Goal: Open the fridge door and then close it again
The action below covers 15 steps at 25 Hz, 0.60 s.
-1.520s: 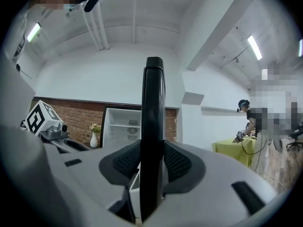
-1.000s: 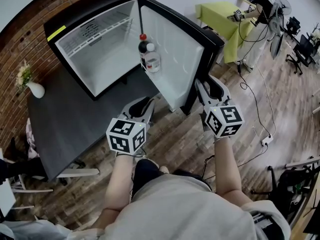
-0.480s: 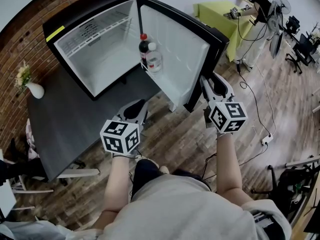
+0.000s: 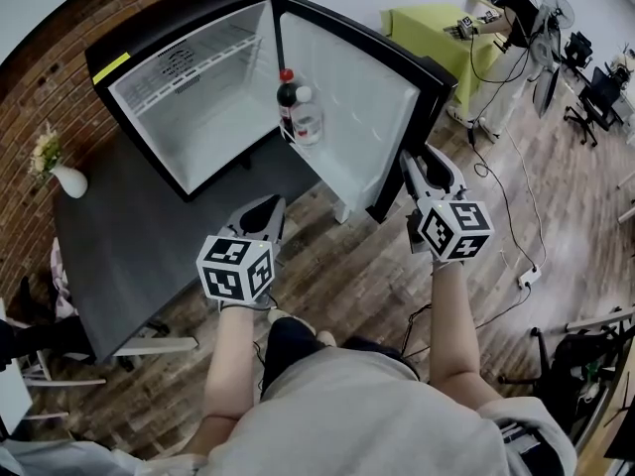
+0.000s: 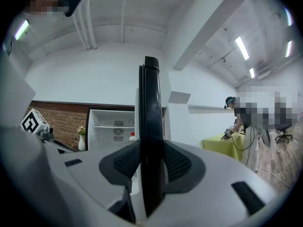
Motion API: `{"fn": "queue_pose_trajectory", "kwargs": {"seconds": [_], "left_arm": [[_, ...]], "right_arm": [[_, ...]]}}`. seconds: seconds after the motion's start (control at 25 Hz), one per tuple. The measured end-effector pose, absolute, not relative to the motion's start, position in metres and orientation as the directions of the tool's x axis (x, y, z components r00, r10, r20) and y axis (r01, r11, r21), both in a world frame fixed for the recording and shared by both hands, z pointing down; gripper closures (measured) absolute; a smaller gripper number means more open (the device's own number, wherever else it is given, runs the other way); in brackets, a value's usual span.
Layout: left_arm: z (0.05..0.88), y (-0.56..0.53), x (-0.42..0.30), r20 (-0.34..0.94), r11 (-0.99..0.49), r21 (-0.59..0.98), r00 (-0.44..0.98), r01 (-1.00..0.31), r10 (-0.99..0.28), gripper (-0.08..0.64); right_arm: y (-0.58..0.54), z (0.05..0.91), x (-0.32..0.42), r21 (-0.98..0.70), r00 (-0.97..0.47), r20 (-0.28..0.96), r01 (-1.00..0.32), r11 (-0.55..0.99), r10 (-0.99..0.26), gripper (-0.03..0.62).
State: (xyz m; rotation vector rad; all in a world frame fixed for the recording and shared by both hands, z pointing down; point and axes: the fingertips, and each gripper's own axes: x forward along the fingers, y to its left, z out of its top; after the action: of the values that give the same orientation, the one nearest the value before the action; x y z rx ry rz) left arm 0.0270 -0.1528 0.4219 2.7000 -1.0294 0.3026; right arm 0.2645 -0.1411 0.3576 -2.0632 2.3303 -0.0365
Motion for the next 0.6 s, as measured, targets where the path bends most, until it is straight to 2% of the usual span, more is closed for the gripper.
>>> {"fn": "queue_pose_trajectory", "kwargs": {"seconds": [0.6], "left_arm": [[0.4205, -0.1561, 0.0238, 0.273, -0.719, 0.162, 0.731, -0.675, -0.625, 0.552]], "right_arm": [[-0.1416, 0.3590, 0.2637, -0.054, -0.114, -0.017, -0.992, 0.115, -0.993, 0.449]]}}
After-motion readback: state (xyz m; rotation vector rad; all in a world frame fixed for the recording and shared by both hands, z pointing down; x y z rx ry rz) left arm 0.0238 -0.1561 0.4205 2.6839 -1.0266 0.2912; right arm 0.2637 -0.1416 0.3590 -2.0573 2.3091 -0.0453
